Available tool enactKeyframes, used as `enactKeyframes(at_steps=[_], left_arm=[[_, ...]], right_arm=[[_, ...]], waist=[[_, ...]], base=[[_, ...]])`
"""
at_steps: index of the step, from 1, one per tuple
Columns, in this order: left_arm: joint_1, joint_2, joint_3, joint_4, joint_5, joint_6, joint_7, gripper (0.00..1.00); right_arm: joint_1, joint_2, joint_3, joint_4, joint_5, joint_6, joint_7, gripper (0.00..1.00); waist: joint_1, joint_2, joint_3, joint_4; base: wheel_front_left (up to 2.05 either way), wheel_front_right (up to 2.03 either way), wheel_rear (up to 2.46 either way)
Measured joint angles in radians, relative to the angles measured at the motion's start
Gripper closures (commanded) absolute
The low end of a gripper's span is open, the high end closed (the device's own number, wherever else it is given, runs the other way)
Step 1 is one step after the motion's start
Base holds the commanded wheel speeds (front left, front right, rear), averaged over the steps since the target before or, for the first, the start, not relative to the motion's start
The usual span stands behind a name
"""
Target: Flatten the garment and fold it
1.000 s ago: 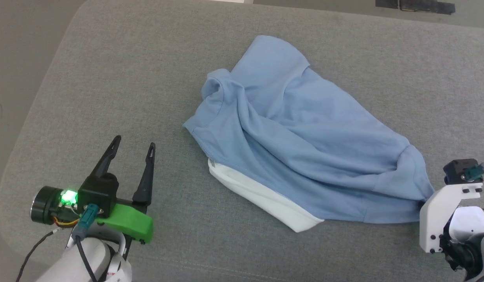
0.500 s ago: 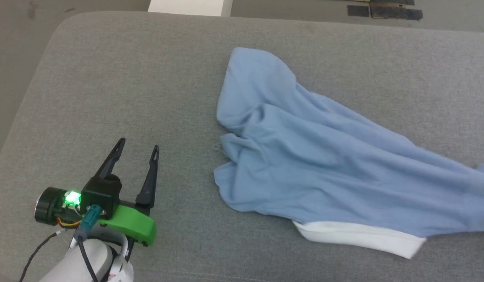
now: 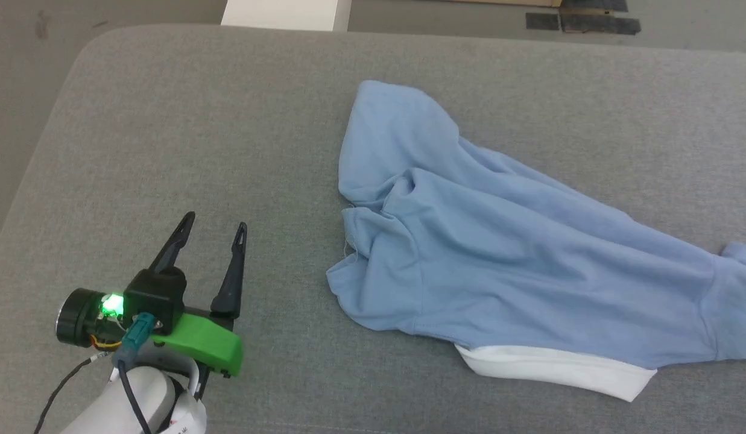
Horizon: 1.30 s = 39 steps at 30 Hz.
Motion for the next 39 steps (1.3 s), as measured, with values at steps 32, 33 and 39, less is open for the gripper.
enactKeyframes(at_steps=[32,33,39], left_arm=[[-0.153,0.037,-0.183,-0.115,-0.228,-0.038,0.819,0.00],[-0.163,0.035,-0.186,-0.103,-0.234,-0.039,0.840,0.00],[-0.217,0.030,-0.193,-0.037,-0.237,-0.048,0.888,0.00]], right_arm=[[0.186,0.384,-0.037,-0.338,-0.057,0.000,-0.544,0.00],[0.186,0.391,-0.040,-0.340,-0.050,0.000,-0.543,0.00],[0.174,0.402,-0.039,-0.354,-0.042,0.000,-0.541,0.00]], waist=[[0.0000,0.0001,0.016,-0.120],[0.0000,0.0000,0.023,-0.125],[0.0000,0.0000,0.065,-0.149]], base=[[0.00,0.00,0.00],[0.00,0.00,0.00],[0.00,0.00,0.00]])
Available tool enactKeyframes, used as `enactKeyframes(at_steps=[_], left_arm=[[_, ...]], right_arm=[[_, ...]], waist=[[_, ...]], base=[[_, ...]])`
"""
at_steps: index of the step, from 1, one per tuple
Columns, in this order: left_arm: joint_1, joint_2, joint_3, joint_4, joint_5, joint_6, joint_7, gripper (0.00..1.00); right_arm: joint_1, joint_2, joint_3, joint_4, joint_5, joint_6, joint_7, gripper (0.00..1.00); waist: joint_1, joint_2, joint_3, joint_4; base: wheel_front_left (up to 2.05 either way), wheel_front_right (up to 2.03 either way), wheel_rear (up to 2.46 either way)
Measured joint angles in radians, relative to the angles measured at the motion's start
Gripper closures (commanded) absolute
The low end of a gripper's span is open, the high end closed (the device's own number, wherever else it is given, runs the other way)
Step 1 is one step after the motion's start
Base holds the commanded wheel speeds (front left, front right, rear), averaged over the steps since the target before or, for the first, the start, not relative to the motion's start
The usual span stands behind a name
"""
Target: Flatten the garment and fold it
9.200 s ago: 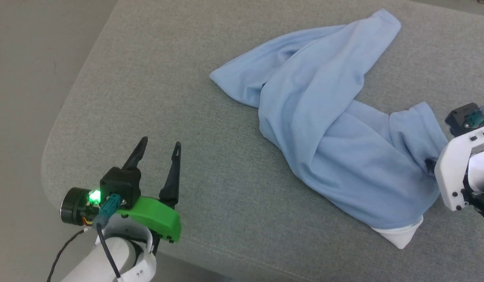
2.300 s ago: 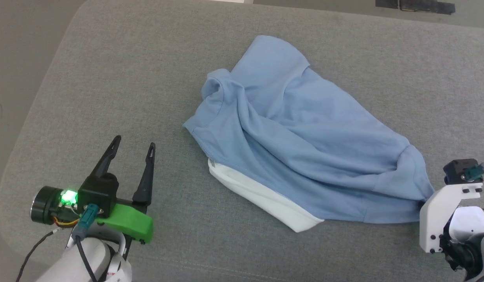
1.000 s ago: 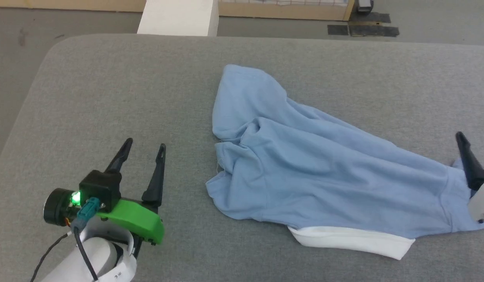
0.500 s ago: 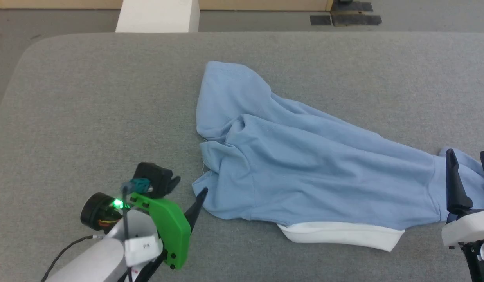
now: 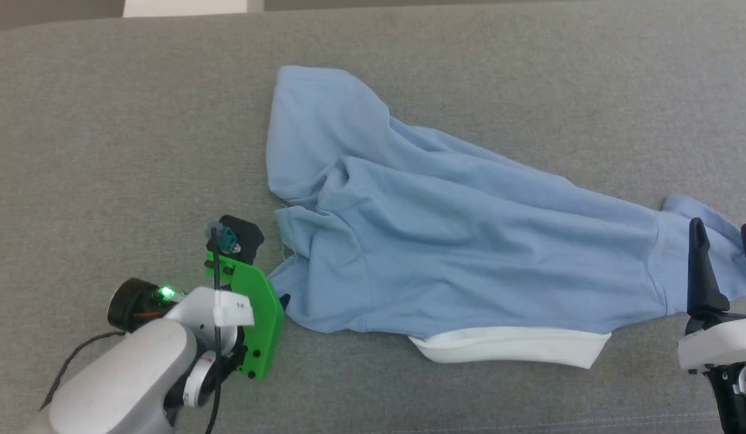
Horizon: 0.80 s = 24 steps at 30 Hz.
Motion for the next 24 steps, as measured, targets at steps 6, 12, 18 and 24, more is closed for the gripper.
enactKeyframes(at_steps=[6,12,18,24], left_arm=[[-0.034,-0.018,-0.004,0.058,0.004,0.000,0.015,0.00],[-0.054,-0.015,-0.016,0.076,0.001,-0.022,0.049,1.00],[-0.041,-0.021,-0.007,0.084,0.001,-0.021,-0.019,1.00],[0.016,0.003,0.073,0.053,0.001,0.070,-0.128,1.00]], right_arm=[[-0.022,0.017,-0.003,-0.002,0.021,0.000,0.004,0.00],[-0.027,0.023,-0.009,-0.003,0.020,0.000,0.004,0.00],[-0.026,0.025,-0.013,0.000,0.006,0.000,0.010,0.00],[0.009,-0.039,0.057,0.019,-0.008,0.000,0.156,0.00]], waist=[[0.0000,0.0000,0.036,-0.024],[0.0000,0.0000,0.062,-0.041],[0.0000,0.0000,0.054,-0.035],[0.0000,0.0000,0.013,-0.015]], base=[[0.00,0.00,0.00],[0.00,0.00,0.00],[0.00,0.00,0.00],[0.00,0.00,0.00]])
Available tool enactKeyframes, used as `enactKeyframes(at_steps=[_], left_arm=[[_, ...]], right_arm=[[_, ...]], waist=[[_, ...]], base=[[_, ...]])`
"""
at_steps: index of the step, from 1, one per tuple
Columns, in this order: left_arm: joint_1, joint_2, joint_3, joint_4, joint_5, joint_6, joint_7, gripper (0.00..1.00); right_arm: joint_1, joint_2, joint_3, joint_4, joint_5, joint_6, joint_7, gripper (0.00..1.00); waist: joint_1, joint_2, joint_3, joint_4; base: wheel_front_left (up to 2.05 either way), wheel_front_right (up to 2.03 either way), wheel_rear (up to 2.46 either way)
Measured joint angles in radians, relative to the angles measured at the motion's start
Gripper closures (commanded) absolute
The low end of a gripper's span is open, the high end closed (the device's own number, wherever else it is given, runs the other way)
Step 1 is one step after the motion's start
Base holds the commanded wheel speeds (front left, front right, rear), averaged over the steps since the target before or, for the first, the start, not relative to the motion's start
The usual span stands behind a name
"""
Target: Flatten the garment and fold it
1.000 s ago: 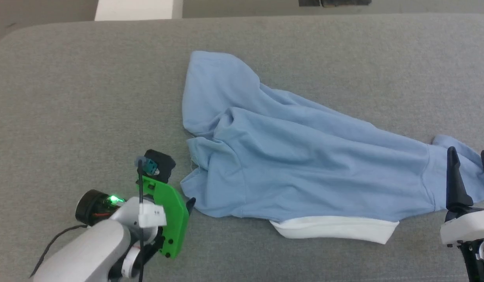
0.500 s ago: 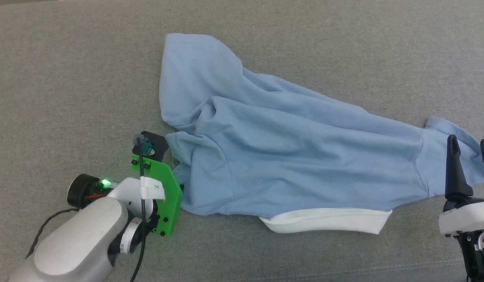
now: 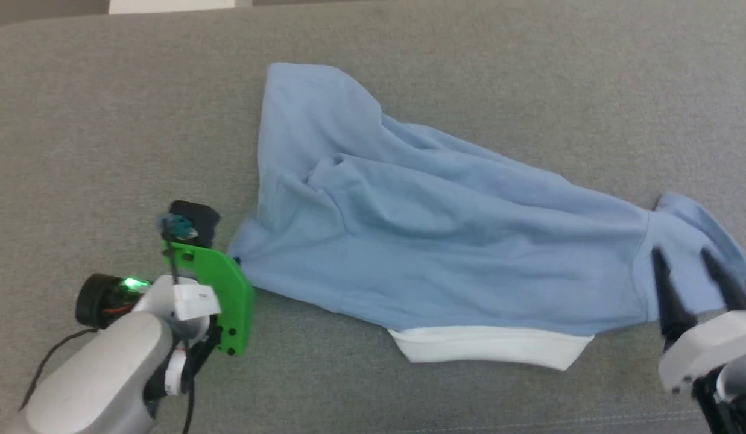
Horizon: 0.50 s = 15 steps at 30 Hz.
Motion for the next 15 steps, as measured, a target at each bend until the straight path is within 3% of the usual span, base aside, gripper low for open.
enactKeyframes(at_steps=[5,15], left_arm=[[0.041,0.038,0.046,-0.085,0.000,0.057,-0.040,1.00],[0.114,0.102,0.066,-0.224,0.001,0.126,-0.045,1.00]], right_arm=[[0.089,-0.048,0.011,0.017,-0.023,0.000,0.178,0.00],[0.076,-0.069,-0.169,0.025,-0.109,0.000,0.466,0.00]], waist=[[0.0000,0.0000,-0.027,0.032],[0.0000,0.0000,-0.028,0.088]], base=[[0.00,0.00,0.00],[0.00,0.00,0.00]])
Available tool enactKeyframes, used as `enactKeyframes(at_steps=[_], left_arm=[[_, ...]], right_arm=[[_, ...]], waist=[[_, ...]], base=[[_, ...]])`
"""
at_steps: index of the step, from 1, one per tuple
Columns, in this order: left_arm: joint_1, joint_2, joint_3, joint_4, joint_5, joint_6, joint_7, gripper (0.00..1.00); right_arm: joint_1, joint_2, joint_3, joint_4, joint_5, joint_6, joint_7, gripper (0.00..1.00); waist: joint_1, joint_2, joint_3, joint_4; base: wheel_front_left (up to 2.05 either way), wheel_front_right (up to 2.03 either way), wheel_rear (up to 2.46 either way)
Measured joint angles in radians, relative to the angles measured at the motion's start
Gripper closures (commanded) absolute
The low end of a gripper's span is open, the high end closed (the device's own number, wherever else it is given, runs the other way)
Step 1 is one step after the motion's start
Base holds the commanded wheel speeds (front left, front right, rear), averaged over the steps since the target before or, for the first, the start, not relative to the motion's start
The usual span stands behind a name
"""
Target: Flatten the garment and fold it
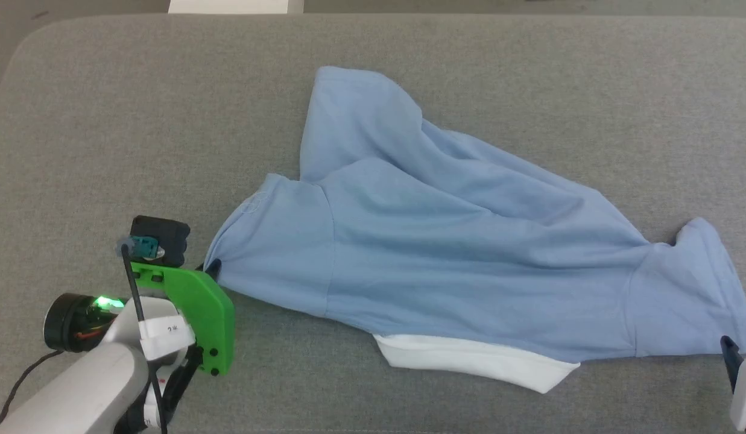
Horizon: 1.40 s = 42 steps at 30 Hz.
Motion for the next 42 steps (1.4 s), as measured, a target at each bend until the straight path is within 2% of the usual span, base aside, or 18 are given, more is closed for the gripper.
enactKeyframes(at_steps=[8,17,18,19,20,28,32,37,42], left_arm=[[0.003,0.009,-0.015,-0.046,0.009,0.009,0.025,1.00],[0.001,0.010,-0.024,-0.062,0.017,0.016,0.034,1.00],[0.001,0.011,-0.023,-0.063,0.017,0.017,0.035,1.00],[0.001,0.012,-0.023,-0.063,0.017,0.017,0.035,1.00],[0.001,0.014,-0.023,-0.063,0.017,0.017,0.035,1.00],[0.005,0.028,-0.018,-0.048,0.009,0.016,0.041,1.00],[0.019,0.040,-0.003,-0.058,-0.002,0.016,0.023,1.00],[0.027,0.069,0.043,-0.111,-0.036,-0.011,-0.002,1.00],[0.004,0.148,0.104,-0.156,-0.052,-0.043,-0.003,1.00]], right_arm=[[-0.075,-0.053,-0.023,0.097,-0.042,0.000,0.107,0.00],[-0.114,-0.056,-0.004,0.164,-0.012,-0.001,0.126,0.00],[-0.116,-0.056,0.000,0.167,-0.002,-0.001,0.131,0.15],[-0.118,-0.059,0.007,0.170,0.014,-0.001,0.137,0.62],[-0.120,-0.064,0.014,0.171,0.025,-0.001,0.138,1.00],[-0.122,-0.102,0.085,0.173,0.092,-0.001,0.082,1.00],[-0.125,-0.128,0.112,0.125,0.189,0.000,0.059,1.00],[-0.158,-0.225,0.139,0.033,0.338,0.000,0.055,1.00],[-0.253,-0.314,0.136,-0.041,0.442,0.000,0.059,1.00]], waist=[[0.0000,0.0000,0.029,0.014],[0.0000,0.0000,0.067,0.029],[0.0000,0.0000,0.070,0.029],[0.0000,0.0000,0.074,0.029],[0.0000,0.0000,0.077,0.028],[0.0000,0.0000,0.042,0.017],[0.0000,0.0000,-0.001,0.008],[0.0000,0.0000,-0.068,-0.006],[0.0000,0.0000,-0.131,-0.022]], base=[[0.00,0.00,0.00],[0.00,0.00,0.00],[0.00,0.00,0.00],[0.00,0.00,0.00],[0.00,0.00,0.00],[0.00,0.00,0.00],[0.00,0.00,0.00],[0.00,0.00,0.00],[0.00,0.00,0.00]])
